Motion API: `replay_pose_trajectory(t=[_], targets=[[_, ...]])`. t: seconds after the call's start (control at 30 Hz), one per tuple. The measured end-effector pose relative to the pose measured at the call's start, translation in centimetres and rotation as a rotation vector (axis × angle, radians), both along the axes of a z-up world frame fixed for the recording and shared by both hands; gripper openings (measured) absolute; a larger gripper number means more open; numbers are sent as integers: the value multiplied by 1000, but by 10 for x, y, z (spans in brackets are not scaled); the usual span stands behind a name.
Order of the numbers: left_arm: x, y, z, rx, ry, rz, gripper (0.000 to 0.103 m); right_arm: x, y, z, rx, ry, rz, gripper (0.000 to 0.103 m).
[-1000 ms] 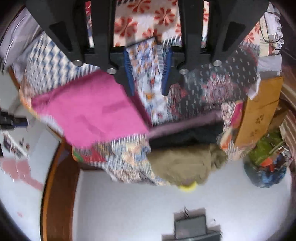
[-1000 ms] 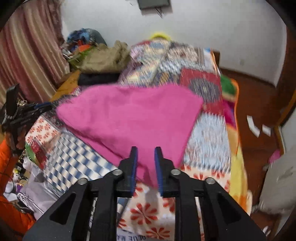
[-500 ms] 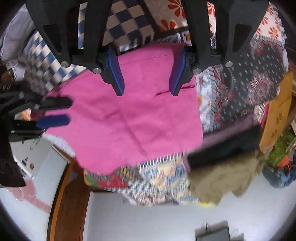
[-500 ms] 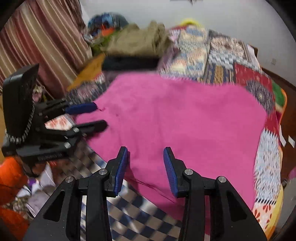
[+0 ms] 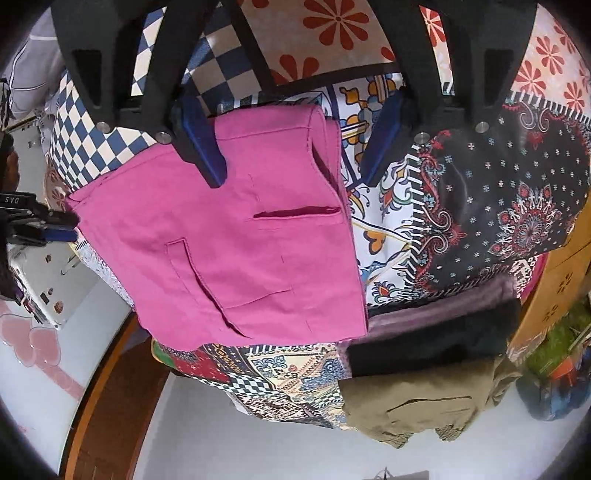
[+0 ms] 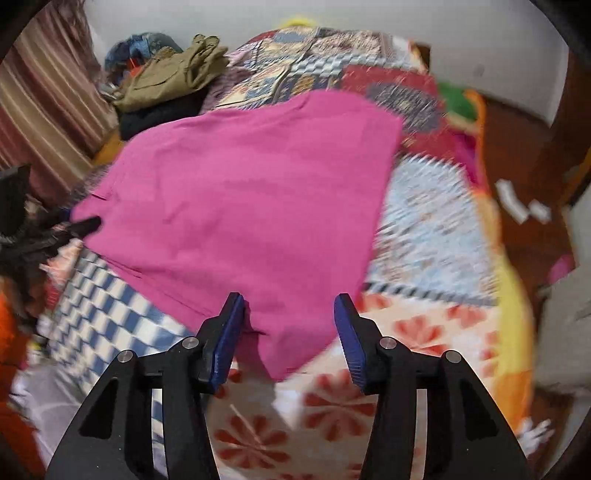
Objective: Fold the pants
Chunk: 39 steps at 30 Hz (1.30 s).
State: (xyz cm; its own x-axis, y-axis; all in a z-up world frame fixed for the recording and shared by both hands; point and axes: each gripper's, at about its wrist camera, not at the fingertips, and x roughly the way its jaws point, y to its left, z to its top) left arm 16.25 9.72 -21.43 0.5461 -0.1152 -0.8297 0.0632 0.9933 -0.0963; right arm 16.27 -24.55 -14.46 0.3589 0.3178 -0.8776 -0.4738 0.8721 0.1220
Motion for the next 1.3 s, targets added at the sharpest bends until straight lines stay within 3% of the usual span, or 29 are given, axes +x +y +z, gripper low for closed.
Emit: replay_pose_trajectory(t=[0.07, 0.17, 0.33, 0.43, 0.53, 0.6, 0.67, 0.8, 0.9, 1.03, 1.07, 1.13, 1.3], targets=[[0, -6, 9, 96, -16, 4, 75, 2, -5, 10, -22, -31, -2, 45], [3, -13, 30, 169, -58, -12, 74, 12, -14, 31, 29, -79, -19, 45], [27, -6, 86, 106, -164, -1, 74, 46, -1, 49, 89, -167, -24, 46], [52, -6, 98, 131, -203, 15, 74, 71, 8, 40, 68, -219, -27, 46], [83, -9, 90, 180, -207, 23, 74, 97, 8, 21, 65, -196, -47, 46], [106, -11, 73, 210, -175, 18, 69, 113, 2, 9, 100, -147, -71, 46], [121, -10, 53, 214, -123, 16, 50, 125, -3, -2, 127, -97, -93, 46], [136, -3, 15, 171, -23, 3, 30, 136, -6, -17, 141, -51, -109, 46], [134, -2, -1, 182, -1, -5, 29, 145, -3, -29, 122, -9, -104, 46], [129, -5, -8, 201, -6, -16, 29, 148, -3, -29, 185, -37, -109, 44], [129, -5, -9, 205, -5, -18, 29, 147, -3, -27, 210, -51, -109, 41], [129, -7, -13, 222, -3, -23, 29, 150, -3, -26, 237, -50, -104, 16], [131, -6, -19, 212, -1, -17, 29, 153, -4, -28, 293, -40, -122, 9]])
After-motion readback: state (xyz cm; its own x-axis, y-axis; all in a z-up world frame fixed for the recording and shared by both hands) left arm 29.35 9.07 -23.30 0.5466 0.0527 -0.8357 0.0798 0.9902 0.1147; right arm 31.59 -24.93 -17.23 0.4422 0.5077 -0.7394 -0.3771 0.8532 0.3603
